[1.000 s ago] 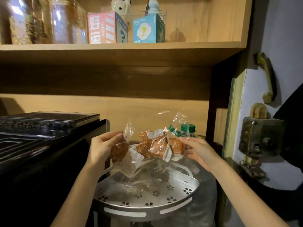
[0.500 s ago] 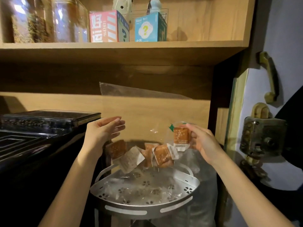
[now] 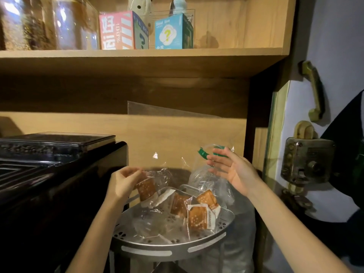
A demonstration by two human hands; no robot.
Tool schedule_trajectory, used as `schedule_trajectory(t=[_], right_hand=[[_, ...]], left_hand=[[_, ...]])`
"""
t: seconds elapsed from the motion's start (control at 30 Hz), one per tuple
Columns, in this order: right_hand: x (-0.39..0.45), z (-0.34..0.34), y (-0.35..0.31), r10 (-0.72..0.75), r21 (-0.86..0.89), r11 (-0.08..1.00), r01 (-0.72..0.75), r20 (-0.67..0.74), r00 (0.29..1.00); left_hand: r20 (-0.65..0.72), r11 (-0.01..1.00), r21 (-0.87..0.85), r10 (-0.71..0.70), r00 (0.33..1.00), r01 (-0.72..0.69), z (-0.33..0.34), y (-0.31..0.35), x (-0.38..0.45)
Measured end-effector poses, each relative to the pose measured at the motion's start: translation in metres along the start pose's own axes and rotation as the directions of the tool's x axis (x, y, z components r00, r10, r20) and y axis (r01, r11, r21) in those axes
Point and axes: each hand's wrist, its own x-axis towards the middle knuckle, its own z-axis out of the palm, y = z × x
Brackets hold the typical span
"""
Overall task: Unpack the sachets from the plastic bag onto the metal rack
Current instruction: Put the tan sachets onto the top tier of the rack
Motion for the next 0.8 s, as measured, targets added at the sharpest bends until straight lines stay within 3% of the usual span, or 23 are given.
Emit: schedule_trajectory(t=[0.17,0.3,0.47,0.63,0.8], right_hand=[[-0.003,-0.011,0.009,0.073,-0.057,0.996,-0.068,0.090,0.993],[-0.012,-0.015,0.023,0.219,-0.471,0.873,-0.130,0.141,0.965],[-0.009,-0.007,0.026,0.063,-0.341,0.938,-0.056,0.008,0.998],[-0.009,0.001,0.023,-0.010,-0.294,0.956,0.012,0.007,1.000],[-0.006,0.005,0.016,-0.074,-0.264,0.962,0.076,0.017,0.997]], left_hand=[[0.010,0.998,-0.059,0.016,1.000,-0.015,-0.005,-0.006,0.002],[0.007,0.998,-0.052,0.035,0.999,-0.035,-0.005,-0.002,0.003],[0.037,0.997,-0.019,0.079,0.996,-0.079,-0.006,0.009,0.010],[-0.007,0.970,-0.014,0.244,0.970,-0.244,-0.003,0.024,0.011],[-0.048,0.958,-0.058,0.279,0.959,-0.281,0.000,0.036,0.018]])
